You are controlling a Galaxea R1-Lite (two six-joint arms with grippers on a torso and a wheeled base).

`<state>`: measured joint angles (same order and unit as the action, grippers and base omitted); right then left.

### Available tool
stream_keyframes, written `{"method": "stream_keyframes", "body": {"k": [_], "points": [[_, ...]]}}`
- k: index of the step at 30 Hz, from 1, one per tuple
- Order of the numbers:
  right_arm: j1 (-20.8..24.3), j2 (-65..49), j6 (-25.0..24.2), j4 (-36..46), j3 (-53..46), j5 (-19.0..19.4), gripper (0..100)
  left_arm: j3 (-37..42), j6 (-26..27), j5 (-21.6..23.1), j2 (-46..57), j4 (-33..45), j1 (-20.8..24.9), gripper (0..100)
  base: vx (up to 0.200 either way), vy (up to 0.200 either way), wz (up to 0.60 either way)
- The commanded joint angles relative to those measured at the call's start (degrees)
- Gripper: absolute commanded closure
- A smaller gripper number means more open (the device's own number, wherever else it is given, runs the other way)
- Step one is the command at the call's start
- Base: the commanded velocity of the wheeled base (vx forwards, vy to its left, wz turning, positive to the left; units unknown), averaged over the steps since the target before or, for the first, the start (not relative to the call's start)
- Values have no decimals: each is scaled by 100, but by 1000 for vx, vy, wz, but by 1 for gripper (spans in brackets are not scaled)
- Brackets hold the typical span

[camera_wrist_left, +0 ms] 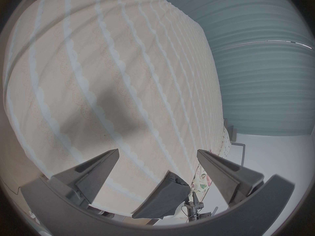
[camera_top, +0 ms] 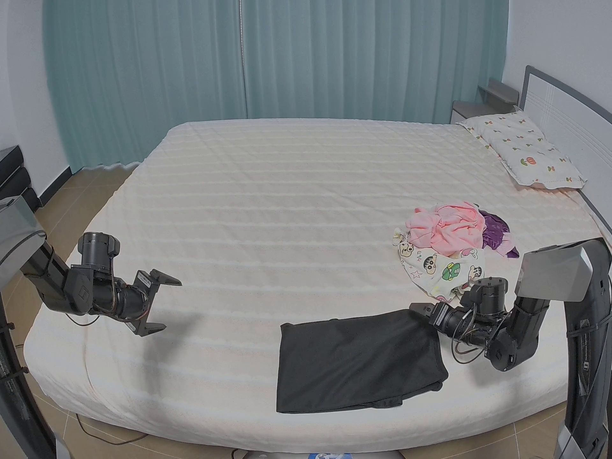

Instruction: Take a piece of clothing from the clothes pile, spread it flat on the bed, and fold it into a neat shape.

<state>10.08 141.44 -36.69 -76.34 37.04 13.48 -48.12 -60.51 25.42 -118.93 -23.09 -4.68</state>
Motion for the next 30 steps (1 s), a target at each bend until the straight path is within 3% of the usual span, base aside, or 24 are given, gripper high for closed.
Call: {"method": "stream_keyframes", "body": {"k": [1, 5, 7, 21, 30], "points": [[-6, 24, 488, -241, -381, 401, 0, 13, 5, -2, -7, -3, 2, 0, 0, 0, 0], [20, 68, 1147, -153, -434, 717, 0, 13, 5, -2, -7, -3, 2, 0, 0, 0, 0], [47, 147, 1244, -118, -434, 726, 0, 13, 5, -2, -7, -3, 2, 0, 0, 0, 0], [-156, 130, 1288, -197, -733, 919, 0, 22, 40, -2, -7, -3, 20, 0, 0, 0, 0], [117, 139, 1288, -109, -601, 1148, 0, 30, 40, -2, -7, -3, 20, 0, 0, 0, 0]]}}
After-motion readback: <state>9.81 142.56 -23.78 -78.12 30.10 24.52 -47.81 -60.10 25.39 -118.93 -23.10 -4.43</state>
